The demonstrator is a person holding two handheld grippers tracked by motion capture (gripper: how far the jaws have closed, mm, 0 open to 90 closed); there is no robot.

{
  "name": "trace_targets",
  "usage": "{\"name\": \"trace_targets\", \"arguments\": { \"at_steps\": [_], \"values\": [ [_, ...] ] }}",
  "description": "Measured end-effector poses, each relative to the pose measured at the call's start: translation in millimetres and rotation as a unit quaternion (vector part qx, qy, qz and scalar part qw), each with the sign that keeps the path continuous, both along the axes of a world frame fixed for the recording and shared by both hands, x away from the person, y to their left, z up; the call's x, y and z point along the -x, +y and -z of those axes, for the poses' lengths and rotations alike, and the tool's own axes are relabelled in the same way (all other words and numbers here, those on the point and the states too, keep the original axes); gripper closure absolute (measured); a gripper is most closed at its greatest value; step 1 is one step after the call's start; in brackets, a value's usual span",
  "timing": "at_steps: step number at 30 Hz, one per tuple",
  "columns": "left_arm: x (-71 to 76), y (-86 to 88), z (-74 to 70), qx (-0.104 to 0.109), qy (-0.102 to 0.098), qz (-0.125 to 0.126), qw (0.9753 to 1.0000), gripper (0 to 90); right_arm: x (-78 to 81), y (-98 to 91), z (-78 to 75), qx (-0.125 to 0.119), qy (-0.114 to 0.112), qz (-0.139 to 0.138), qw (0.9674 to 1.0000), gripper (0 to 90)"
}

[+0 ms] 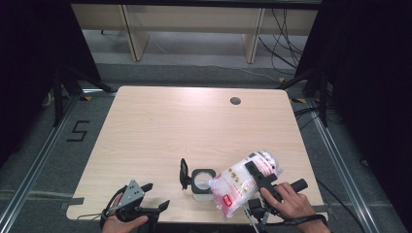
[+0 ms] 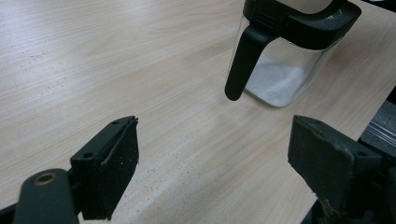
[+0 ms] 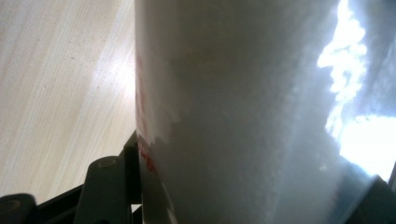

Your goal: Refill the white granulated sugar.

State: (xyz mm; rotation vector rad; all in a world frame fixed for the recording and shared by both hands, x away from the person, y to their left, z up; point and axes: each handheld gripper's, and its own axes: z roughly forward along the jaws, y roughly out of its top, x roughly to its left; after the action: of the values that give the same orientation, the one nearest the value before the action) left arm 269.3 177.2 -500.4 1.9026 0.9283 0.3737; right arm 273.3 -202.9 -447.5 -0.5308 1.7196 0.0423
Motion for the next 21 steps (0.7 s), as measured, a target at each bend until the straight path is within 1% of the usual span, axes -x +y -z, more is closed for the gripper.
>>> {"name": "trace_targets", "arguments": {
  "at_steps": [3, 5, 6, 7, 8, 9, 10, 11, 12, 13, 14, 15, 16, 17, 18, 19, 20, 21],
  "values": [
    [0.3, 0.7, 0.1, -0.004, -0.001, 0.001, 1.0, 15.9, 0.0, 0.4, -0.5, 0.005, -0.006, -0.002, 1.0, 40.7],
    [-0.4, 0.3, -0.3, -0.001, 0.0, 0.0, 1.0, 15.9, 1.2, -0.7, -0.6, -0.007, -0.001, 0.003, 1.0, 40.7],
    [-0.6, -0.1, 0.2, 0.0, -0.001, 0.002, 1.0, 15.9, 1.1, -0.6, -0.6, -0.007, -0.001, 0.002, 1.0, 40.7],
    [0.1, 0.2, 0.6, -0.002, 0.0, 0.003, 1.0, 15.9, 0.8, -0.2, -0.7, -0.003, -0.002, 0.002, 1.0, 40.7],
    [0.4, 0.5, 0.7, -0.002, -0.001, 0.003, 1.0, 15.9, 0.2, 0.4, -0.4, 0.004, -0.008, -0.001, 1.0, 40.7],
    [0.4, 0.7, 0.1, -0.003, 0.0, 0.0, 1.0, 15.9, 0.0, 0.5, -0.7, 0.007, -0.008, -0.003, 0.9999, 40.7],
    [0.1, -0.5, 0.0, 0.006, 0.0, -0.003, 1.0, 15.9, 0.2, 0.0, -1.1, 0.001, -0.002, -0.001, 1.0, 40.7],
    [-0.3, 0.6, -0.4, -0.003, -0.001, 0.001, 1.0, 15.9, 0.7, -0.3, -1.6, -0.008, 0.007, 0.002, 0.9999, 40.7],
    [-0.1, 0.1, 0.0, -0.002, -0.001, 0.0, 1.0, 15.9, -0.5, 0.0, -3.5, 0.003, 0.002, -0.008, 1.0, 40.7],
    [0.7, 0.3, 0.2, -0.003, 0.0, 0.0, 1.0, 15.9, 0.0, -0.2, -2.7, 0.001, 0.004, -0.002, 1.0, 40.7],
    [0.7, 0.6, 0.4, -0.003, 0.0, 0.001, 1.0, 15.9, -0.3, -0.2, -1.5, 0.001, -0.004, -0.003, 1.0, 40.7],
    [0.4, -0.3, 0.5, 0.004, 0.0, -0.003, 1.0, 15.8, 0.2, -0.4, -1.0, -0.003, -0.003, 0.001, 1.0, 40.7],
    [0.2, -0.5, 0.0, 0.006, 0.0, -0.005, 1.0, 15.9, 0.4, -0.1, -2.1, 0.0, 0.001, 0.003, 1.0, 40.7],
    [-0.1, -0.1, -0.2, 0.003, -0.001, -0.002, 1.0, 15.9, -0.7, 0.3, -3.3, 0.002, 0.002, -0.006, 1.0, 40.7],
    [0.0, 0.3, -0.2, -0.001, -0.001, -0.001, 1.0, 15.9, 0.1, -0.6, -2.2, -0.003, 0.007, 0.001, 1.0, 40.8],
    [0.2, 1.0, 0.1, -0.005, -0.005, 0.006, 1.0, 15.9, -0.8, 0.4, -3.0, 0.003, 0.002, -0.006, 1.0, 40.7],
    [0.2, 0.9, 0.6, -0.002, -0.003, 0.006, 1.0, 15.9, 0.5, 0.0, -0.8, -0.005, 0.005, 0.007, 1.0, 40.7],
    [0.5, 0.7, 0.0, -0.004, 0.0, -0.002, 1.0, 15.9, 0.1, -0.4, -0.2, -0.007, 0.001, 0.001, 1.0, 40.8]
  ]
}}
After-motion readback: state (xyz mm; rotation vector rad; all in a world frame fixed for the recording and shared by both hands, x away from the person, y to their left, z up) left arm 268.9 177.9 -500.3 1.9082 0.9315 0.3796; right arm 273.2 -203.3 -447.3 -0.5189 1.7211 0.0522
